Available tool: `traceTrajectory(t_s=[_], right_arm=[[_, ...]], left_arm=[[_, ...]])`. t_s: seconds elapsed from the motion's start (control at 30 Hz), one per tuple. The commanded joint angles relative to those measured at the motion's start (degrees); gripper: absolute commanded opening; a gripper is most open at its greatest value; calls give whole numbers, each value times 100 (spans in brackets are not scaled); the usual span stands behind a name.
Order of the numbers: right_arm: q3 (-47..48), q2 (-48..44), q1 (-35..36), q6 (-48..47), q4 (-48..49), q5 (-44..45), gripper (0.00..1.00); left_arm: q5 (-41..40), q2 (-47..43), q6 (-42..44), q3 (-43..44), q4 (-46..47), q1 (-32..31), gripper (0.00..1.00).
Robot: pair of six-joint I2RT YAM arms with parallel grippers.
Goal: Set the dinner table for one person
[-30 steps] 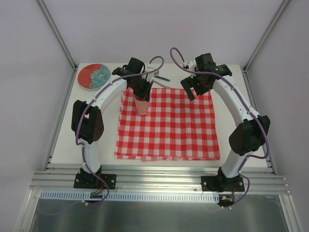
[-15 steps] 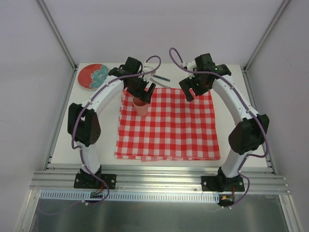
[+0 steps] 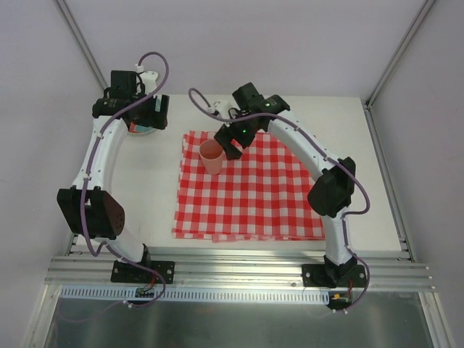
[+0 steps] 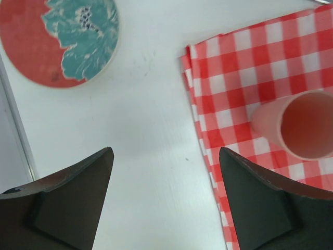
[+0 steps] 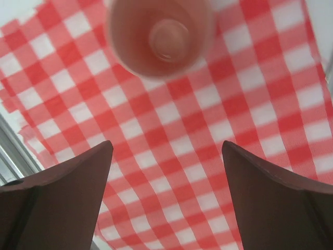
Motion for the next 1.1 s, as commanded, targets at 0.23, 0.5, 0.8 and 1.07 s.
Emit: traceTrajectory(t_s=[0.23, 0.5, 0.8, 1.07], right_arm=[[-468, -158, 1355, -1187, 1000, -372, 88], [-151, 413, 1426, -1258, 1150, 5, 88], [138, 852, 1216, -1100, 1432, 77, 73], [209, 380, 1066, -1222, 1379, 770, 1]], left_arm=[[39, -413, -129, -916, 24, 550, 83], [109, -563, -182, -1048, 24, 682, 83], [153, -826, -173, -1382, 24, 805, 83], [320, -836, -226, -1531, 41, 867, 82]])
